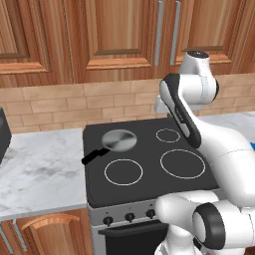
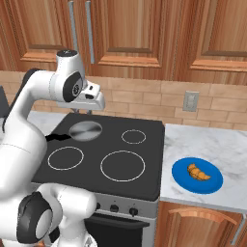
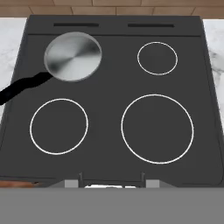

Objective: Pick the croissant and place it on the pan. Then turn on the stove to warm the croissant.

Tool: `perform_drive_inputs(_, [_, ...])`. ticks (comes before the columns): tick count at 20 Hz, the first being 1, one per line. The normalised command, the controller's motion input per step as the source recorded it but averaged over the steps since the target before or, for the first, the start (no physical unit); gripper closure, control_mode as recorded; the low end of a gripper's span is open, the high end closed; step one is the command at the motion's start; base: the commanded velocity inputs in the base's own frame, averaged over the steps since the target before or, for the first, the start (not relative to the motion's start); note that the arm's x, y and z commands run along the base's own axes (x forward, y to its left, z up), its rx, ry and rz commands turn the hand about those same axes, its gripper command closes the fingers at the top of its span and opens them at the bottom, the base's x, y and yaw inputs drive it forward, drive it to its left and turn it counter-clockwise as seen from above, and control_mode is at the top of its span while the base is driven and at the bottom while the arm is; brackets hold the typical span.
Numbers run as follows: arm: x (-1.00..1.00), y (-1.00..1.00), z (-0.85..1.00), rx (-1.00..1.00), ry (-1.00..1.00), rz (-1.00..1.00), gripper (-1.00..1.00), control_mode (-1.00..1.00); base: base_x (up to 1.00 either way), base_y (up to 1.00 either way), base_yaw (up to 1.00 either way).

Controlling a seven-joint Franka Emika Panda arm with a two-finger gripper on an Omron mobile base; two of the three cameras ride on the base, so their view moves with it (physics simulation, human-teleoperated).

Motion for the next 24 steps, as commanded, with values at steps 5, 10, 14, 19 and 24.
perform_drive_inputs(5, [-0.09,-0.13,0.00,0.00,0.00,0.00,-1.00,-1.00,0.00,0.00,0.00])
perform_drive_inputs(10, [-0.26,-0.39,0.00,0.02,-0.01,0.00,-1.00,-1.00,0.00,0.00,0.00])
perform_drive_inputs(14, [-0.22,-0.42,-0.02,0.02,-0.01,0.01,-1.00,-1.00,0.00,0.00,0.00])
perform_drive_inputs(19, [-0.14,-0.40,-0.06,0.02,0.00,0.02,-1.00,-1.00,0.00,0.00,0.00])
perform_drive_inputs(24, [-0.08,-0.33,-0.09,0.01,0.00,0.04,-1.00,-1.00,0.00,0.00,0.00])
